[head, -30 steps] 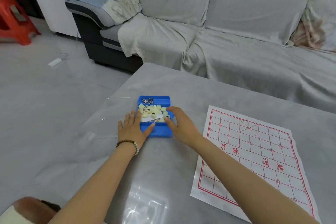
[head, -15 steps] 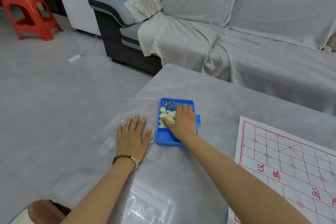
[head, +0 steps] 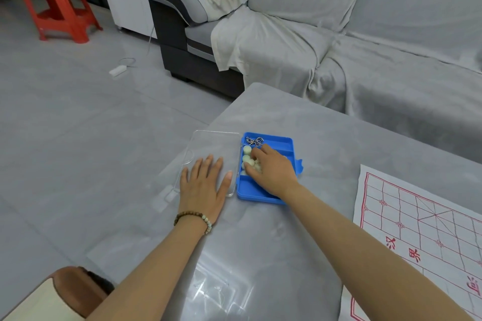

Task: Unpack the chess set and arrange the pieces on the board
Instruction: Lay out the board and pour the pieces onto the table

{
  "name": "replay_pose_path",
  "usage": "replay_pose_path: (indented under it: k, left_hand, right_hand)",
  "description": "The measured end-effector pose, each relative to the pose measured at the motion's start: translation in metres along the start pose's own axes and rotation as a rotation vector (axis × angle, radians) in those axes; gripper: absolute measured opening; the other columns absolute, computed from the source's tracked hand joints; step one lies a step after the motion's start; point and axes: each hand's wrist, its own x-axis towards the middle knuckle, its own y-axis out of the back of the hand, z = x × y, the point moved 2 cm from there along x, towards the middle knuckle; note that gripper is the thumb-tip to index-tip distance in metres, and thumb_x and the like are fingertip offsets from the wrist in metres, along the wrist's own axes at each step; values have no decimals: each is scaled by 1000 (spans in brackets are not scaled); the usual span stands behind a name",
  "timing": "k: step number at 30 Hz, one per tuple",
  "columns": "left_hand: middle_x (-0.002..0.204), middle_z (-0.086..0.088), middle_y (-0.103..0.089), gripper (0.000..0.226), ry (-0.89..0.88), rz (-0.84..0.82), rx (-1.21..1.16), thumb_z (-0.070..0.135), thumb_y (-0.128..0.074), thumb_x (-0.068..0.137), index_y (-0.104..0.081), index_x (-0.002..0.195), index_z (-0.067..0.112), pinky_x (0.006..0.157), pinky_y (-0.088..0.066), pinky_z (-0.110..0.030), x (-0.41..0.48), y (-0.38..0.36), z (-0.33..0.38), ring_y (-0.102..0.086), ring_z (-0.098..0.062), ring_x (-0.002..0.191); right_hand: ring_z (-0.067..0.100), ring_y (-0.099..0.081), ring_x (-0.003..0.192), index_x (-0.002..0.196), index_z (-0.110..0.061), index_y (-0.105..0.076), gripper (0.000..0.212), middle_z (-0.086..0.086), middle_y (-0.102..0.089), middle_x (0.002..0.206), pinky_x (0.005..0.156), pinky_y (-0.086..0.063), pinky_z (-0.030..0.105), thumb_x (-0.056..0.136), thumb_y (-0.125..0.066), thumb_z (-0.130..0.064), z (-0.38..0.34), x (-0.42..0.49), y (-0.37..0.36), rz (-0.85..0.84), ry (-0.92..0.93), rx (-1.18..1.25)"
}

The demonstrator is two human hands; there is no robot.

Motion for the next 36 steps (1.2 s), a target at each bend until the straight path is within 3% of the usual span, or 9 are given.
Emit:
replay_pose_path:
  k: [4, 7, 15, 20, 27, 30, 32, 36]
  left_hand:
    - [154, 8, -13, 108, 2, -5, -15, 69, 39, 59, -15, 146, 33, 115, -1, -38, -1, 0, 0, -8, -12, 142]
    - [155, 8, -13, 107, 4, -6, -7, 69, 38, 60, -14, 146, 33, 116, -1, -38, -1, 1, 0, -7, -12, 142]
    - [154, 8, -13, 107, 1, 7, 12, 69, 38, 60, -14, 146, 34, 116, -3, -38, -1, 0, 0, -9, -13, 142]
    - [154, 8, -14, 105, -5, 8, 17, 70, 35, 61, -14, 146, 33, 116, -3, -38, 0, 0, 0, -9, -13, 142]
    - [154, 6, -14, 74, -11, -17, 29, 66, 6, 84, -17, 146, 31, 116, -3, -39, 0, 1, 1, -8, -14, 142]
    - [153, 3, -19, 79, -53, 19, -27, 62, 5, 80, -22, 145, 26, 115, -1, -38, -1, 4, 2, -11, -16, 142]
    - [151, 0, -26, 82, -82, 54, -144, 60, 3, 79, -28, 143, 20, 115, -4, -36, -4, 7, 4, -15, -18, 141]
    - [144, -2, -39, 72, -145, 92, -335, 55, -9, 85, -40, 137, 15, 112, -10, -28, -30, 12, 26, -23, -20, 138]
  right_hand:
    - [17, -41, 88, 89, -15, -55, 26, -5, -42, 86, 65, -36, 30, 89, -46, -40, 0, -2, -1, 19, -11, -67]
    - [15, -38, 81, 77, -17, -46, 26, -6, -42, 81, 62, -32, 30, 91, -44, -39, -1, -3, 1, 11, 12, -92]
    - [22, -42, 63, 77, -15, -39, 32, 2, -49, 75, 59, -27, 33, 98, -30, -37, -8, -3, 7, -35, 23, -241]
    - [25, -50, 68, 67, -18, -41, 40, -2, -49, 63, 59, -31, 32, 97, -34, -43, 5, 0, 13, -78, -60, 15]
    - [17, -34, 51, 60, -23, -28, 42, -3, -33, 50, 48, -24, 30, 97, -38, -37, -8, -29, 40, 77, -78, 99]
    - [21, -35, 55, 59, -23, -26, 43, -2, -32, 50, 47, -25, 26, 96, -38, -42, -17, -75, 43, 101, -69, 148]
    - [20, -39, 56, 63, -22, -32, 42, -2, -38, 53, 50, -24, 29, 89, -27, -54, -22, -113, 35, 64, 8, 141]
    - [26, -57, 66, 73, -17, -51, 51, 1, -55, 82, 54, -29, 27, 87, -18, -54, -16, -157, 12, 14, 125, 48]
